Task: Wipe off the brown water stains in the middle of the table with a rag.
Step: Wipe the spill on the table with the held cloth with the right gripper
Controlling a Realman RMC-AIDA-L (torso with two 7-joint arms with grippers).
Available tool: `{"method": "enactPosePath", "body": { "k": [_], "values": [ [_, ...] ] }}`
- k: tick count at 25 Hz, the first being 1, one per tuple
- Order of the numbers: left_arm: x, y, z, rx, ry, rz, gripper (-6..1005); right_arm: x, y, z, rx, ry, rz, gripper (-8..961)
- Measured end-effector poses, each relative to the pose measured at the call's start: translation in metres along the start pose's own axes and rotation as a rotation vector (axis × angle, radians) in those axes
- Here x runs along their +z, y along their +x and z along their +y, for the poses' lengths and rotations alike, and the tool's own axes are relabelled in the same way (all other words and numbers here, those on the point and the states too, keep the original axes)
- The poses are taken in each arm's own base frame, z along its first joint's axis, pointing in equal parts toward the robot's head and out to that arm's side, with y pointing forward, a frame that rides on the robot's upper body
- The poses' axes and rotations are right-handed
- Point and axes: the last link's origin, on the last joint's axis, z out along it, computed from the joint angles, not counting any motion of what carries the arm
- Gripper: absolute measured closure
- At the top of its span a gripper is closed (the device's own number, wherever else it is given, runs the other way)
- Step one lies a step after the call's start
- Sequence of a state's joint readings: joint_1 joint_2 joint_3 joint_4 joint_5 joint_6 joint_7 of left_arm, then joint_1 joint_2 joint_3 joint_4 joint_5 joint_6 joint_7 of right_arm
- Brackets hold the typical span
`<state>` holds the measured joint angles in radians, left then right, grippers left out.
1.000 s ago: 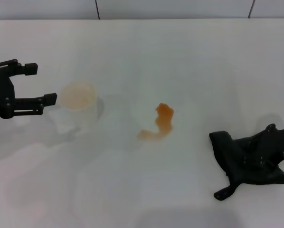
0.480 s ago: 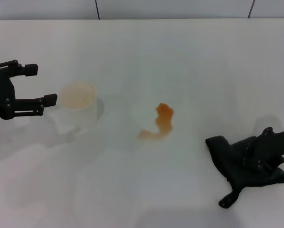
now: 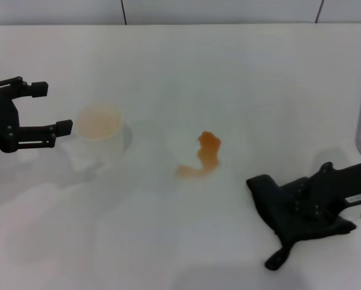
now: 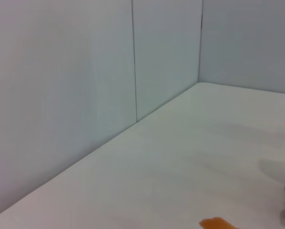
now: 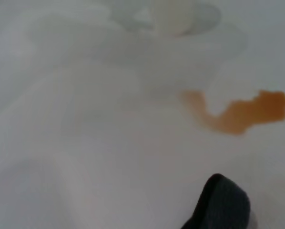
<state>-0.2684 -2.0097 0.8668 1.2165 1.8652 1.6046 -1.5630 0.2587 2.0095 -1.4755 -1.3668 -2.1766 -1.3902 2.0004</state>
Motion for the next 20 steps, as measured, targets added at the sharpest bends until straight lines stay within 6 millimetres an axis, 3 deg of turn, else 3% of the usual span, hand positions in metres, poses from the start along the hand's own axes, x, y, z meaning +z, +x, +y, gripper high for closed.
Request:
{"method": "enactPosePath", "body": {
  "k": [20],
  "values": [
    [0.001,0.003,-0.001,0.011,-0.002,-0.002,111,0.051,-0.081,0.019,-0.145,-0.069,0.028,870]
  ]
}}
